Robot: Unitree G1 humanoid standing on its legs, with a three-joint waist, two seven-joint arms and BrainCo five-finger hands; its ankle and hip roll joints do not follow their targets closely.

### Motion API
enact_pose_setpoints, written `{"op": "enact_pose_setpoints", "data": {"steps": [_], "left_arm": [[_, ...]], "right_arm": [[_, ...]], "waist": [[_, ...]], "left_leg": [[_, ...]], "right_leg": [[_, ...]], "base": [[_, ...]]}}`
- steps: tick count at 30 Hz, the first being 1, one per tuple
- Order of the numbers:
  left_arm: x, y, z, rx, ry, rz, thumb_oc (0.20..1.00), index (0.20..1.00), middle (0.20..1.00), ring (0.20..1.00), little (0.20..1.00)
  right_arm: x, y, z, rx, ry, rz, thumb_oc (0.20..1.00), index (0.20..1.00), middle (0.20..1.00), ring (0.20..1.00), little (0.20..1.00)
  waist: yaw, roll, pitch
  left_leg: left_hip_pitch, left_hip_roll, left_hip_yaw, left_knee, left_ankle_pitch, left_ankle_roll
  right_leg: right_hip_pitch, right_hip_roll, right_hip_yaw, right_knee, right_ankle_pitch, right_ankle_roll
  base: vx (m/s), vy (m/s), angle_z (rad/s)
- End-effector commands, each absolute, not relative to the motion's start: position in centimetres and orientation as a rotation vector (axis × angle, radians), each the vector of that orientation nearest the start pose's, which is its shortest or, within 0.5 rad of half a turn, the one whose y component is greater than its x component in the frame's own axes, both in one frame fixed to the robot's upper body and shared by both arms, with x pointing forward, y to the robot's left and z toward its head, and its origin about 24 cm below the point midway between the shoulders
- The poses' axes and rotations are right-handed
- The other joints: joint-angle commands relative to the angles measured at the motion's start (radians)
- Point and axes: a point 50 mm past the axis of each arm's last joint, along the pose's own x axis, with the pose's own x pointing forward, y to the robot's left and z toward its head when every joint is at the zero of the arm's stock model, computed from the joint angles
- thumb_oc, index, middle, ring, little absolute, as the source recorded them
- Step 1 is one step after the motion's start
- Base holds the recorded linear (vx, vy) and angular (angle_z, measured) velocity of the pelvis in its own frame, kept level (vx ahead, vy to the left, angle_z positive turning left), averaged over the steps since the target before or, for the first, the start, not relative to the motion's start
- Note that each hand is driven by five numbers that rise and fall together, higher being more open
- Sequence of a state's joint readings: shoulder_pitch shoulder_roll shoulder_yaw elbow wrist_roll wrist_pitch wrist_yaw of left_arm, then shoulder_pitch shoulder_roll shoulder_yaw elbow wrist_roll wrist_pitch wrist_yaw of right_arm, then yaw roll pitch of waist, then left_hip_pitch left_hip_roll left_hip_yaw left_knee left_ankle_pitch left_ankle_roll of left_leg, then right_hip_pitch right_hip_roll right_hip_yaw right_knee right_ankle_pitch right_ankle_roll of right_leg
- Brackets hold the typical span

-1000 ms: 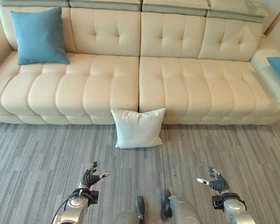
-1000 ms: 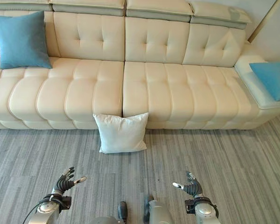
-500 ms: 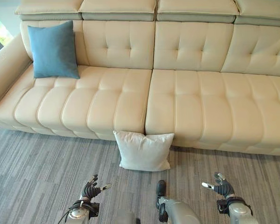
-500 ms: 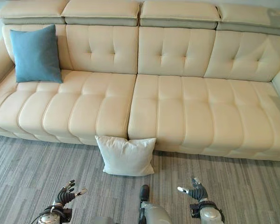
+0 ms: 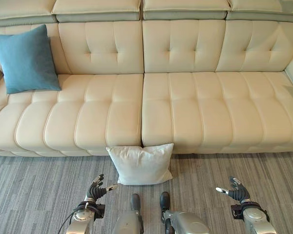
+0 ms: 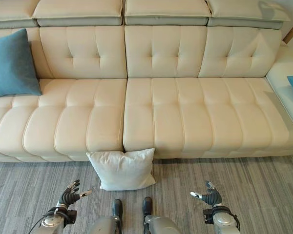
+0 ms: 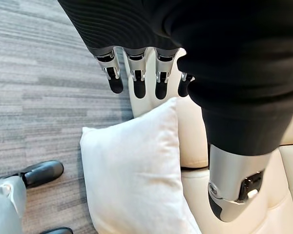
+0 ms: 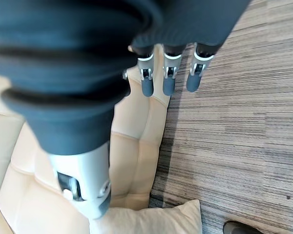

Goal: Pick up all the scattered cushions and arrange them neatly on the sofa.

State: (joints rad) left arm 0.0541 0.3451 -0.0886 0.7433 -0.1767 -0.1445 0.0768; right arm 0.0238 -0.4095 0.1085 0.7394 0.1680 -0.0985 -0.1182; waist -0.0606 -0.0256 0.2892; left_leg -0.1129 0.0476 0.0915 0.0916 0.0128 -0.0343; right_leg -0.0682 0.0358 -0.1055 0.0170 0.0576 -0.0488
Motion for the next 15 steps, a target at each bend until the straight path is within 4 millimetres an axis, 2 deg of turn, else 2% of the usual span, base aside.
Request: {"op": "enact_pose_setpoints", "data": {"steps": [1,7,8,9,10,11,14,15], "left_arm": [[19.4,27.8,-6.4,0.310,0.501,0.189,1.000,1.000,1.000,1.000,1.000],[24.4,29.6,-1.4,0.281,0.262,0.322,1.000,1.000,1.000,1.000,1.000],[24.4,29.6,-1.4,0.281,0.262,0.322,1.000,1.000,1.000,1.000,1.000],[26.8,30.2,1.3,0.218,0.148,0.392,1.000,1.000,1.000,1.000,1.000],[26.8,30.2,1.3,0.218,0.146,0.392,1.000,1.000,1.000,1.000,1.000],[27.7,30.4,2.2,0.196,0.111,0.410,1.000,1.000,1.000,1.000,1.000],[30.4,31.2,5.5,0.168,0.018,0.467,1.000,1.000,1.000,1.000,1.000],[31.5,31.6,7.2,0.171,-0.020,0.485,1.000,1.000,1.000,1.000,1.000]], "right_arm": [[20.9,-27.1,-6.4,-0.375,0.529,-0.181,1.000,1.000,1.000,1.000,1.000],[27.0,-26.2,-2.3,-0.401,0.343,-0.182,1.000,1.000,1.000,1.000,1.000],[27.0,-26.2,-2.3,-0.401,0.342,-0.182,1.000,1.000,1.000,1.000,1.000],[29.7,-26.6,0.4,-0.401,0.256,-0.220,1.000,1.000,1.000,1.000,1.000],[29.7,-26.6,0.5,-0.401,0.255,-0.220,1.000,1.000,1.000,1.000,1.000],[30.5,-26.8,1.3,-0.396,0.236,-0.236,1.000,1.000,1.000,1.000,1.000],[33.3,-27.3,4.7,-0.393,0.160,-0.291,1.000,1.000,1.000,1.000,1.000],[34.5,-27.8,6.6,-0.394,0.123,-0.329,1.000,1.000,1.000,1.000,1.000]], "waist": [[0.042,-0.032,0.006],[0.081,-0.045,0.099],[0.081,-0.045,0.098],[0.093,-0.043,0.144],[0.093,-0.042,0.143],[0.093,-0.043,0.160],[0.086,-0.042,0.201],[0.081,-0.037,0.217]], "left_leg": [[-0.047,-0.026,0.009,0.116,-0.110,0.012],[-0.250,-0.024,0.030,0.275,-0.154,0.029],[-0.252,-0.024,0.030,0.276,-0.155,0.029],[-0.362,-0.022,0.020,0.372,-0.198,0.028],[-0.366,-0.021,0.020,0.376,-0.200,0.028],[-0.416,-0.018,0.017,0.410,-0.202,0.026],[-0.572,-0.010,0.014,0.494,-0.210,0.024],[-0.635,-0.008,0.013,0.527,-0.213,0.024]], "right_leg": [[-0.090,-0.145,0.043,0.191,-0.119,0.125],[-0.300,-0.175,0.068,0.300,-0.108,0.130],[-0.302,-0.175,0.068,0.301,-0.108,0.130],[-0.404,-0.178,0.069,0.373,-0.141,0.129],[-0.408,-0.177,0.069,0.376,-0.143,0.129],[-0.451,-0.180,0.071,0.401,-0.147,0.126],[-0.608,-0.181,0.078,0.479,-0.160,0.116],[-0.676,-0.181,0.083,0.517,-0.165,0.112]], "base": [[-0.15,0.104,-0.19],[-0.18,0.048,-0.11],[-0.13,-0.029,-0.17],[-0.07,-0.029,-0.03],[-0.12,-0.050,0.04],[-0.10,-0.036,0.08],[-0.17,-0.041,0.09],[-0.15,-0.011,0.06]]}}
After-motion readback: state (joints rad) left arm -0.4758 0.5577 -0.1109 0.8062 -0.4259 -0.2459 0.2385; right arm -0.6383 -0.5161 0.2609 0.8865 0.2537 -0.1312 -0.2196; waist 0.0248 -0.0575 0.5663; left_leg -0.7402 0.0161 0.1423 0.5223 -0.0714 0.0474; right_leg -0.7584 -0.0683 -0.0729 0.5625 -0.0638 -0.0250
